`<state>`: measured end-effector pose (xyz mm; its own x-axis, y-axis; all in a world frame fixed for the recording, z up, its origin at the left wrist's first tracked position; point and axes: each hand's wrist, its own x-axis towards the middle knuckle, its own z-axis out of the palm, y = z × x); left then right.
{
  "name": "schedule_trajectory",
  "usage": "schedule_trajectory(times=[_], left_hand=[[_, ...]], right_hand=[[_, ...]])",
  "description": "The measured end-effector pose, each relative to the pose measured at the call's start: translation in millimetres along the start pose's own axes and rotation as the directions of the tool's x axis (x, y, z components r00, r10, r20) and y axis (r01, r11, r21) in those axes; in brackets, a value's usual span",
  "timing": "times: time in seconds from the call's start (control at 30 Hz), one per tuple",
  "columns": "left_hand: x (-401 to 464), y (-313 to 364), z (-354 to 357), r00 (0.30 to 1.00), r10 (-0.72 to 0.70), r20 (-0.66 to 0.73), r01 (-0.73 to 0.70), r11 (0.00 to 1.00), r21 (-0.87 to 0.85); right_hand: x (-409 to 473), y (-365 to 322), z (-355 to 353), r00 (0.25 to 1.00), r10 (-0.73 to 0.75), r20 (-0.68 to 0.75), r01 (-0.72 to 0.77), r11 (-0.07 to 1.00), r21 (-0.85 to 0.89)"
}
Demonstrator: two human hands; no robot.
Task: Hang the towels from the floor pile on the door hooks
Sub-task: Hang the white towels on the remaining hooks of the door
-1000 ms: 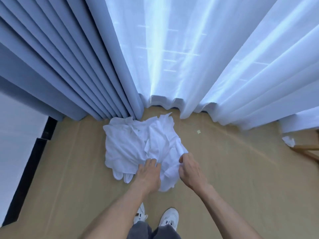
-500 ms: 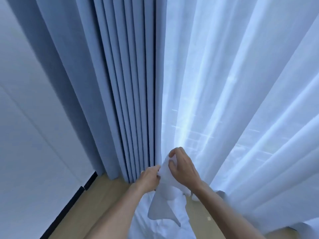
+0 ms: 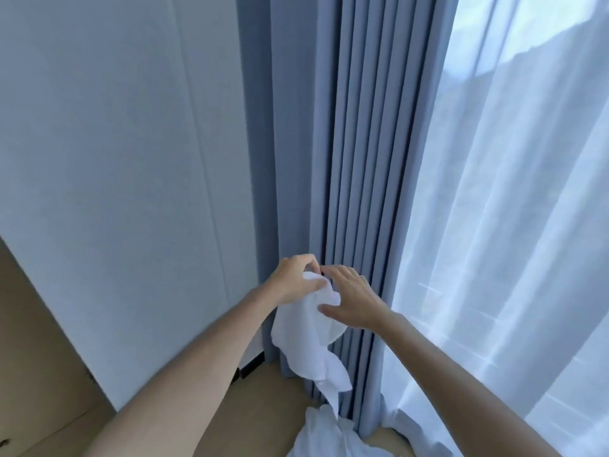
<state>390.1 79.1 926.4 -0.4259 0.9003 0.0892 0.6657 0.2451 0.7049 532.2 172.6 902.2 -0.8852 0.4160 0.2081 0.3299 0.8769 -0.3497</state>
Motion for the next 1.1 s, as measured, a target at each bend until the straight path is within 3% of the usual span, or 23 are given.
schedule_trajectory(times=[0.27, 0.37, 0.53, 0.6, 0.73, 0.93, 1.1], left_hand=[[-82.9, -53.1, -119.9, 0.957, -0.163, -0.241, 0.181, 0.982, 0.056], [-127.5, -82.9, -167.6, 0.943, -0.241, -0.23, 0.274, 0.954, 0.125], [-216.3, -132.4, -233.7, 0.878, -0.462, -0.125, 0.477, 0.823, 0.309], [-247.7, -151.6, -252.8, 0.847, -0.509, -0.151, 0.531, 0.808, 0.256], [-292.5, -162.0, -286.9, 0.843, -0.455, -0.287, 0.5, 0.86, 0.104], [-332.4, -170.3, -326.7, 0.811, -0.431, -0.395, 0.482, 0.875, 0.033], [-369.8, -184.6, -358.6, 0.743, -0.439, -0.505, 0.535, 0.843, 0.054]], right_hand=[[67.6, -119.7, 34.7, 0.969, -0.185, 0.165, 0.175, 0.982, 0.075], [83.6, -172.5, 58.5, 0.947, -0.218, 0.238, 0.2, 0.975, 0.098], [99.3, -258.5, 83.1, 0.921, -0.321, 0.219, 0.274, 0.936, 0.22], [102.7, -291.8, 88.7, 0.905, -0.369, 0.212, 0.309, 0.912, 0.269], [102.6, -344.0, 106.0, 0.867, -0.423, 0.264, 0.328, 0.882, 0.337], [95.6, -393.8, 128.2, 0.795, -0.457, 0.399, 0.276, 0.858, 0.433], [94.9, -415.8, 137.7, 0.733, -0.485, 0.476, 0.272, 0.852, 0.448]])
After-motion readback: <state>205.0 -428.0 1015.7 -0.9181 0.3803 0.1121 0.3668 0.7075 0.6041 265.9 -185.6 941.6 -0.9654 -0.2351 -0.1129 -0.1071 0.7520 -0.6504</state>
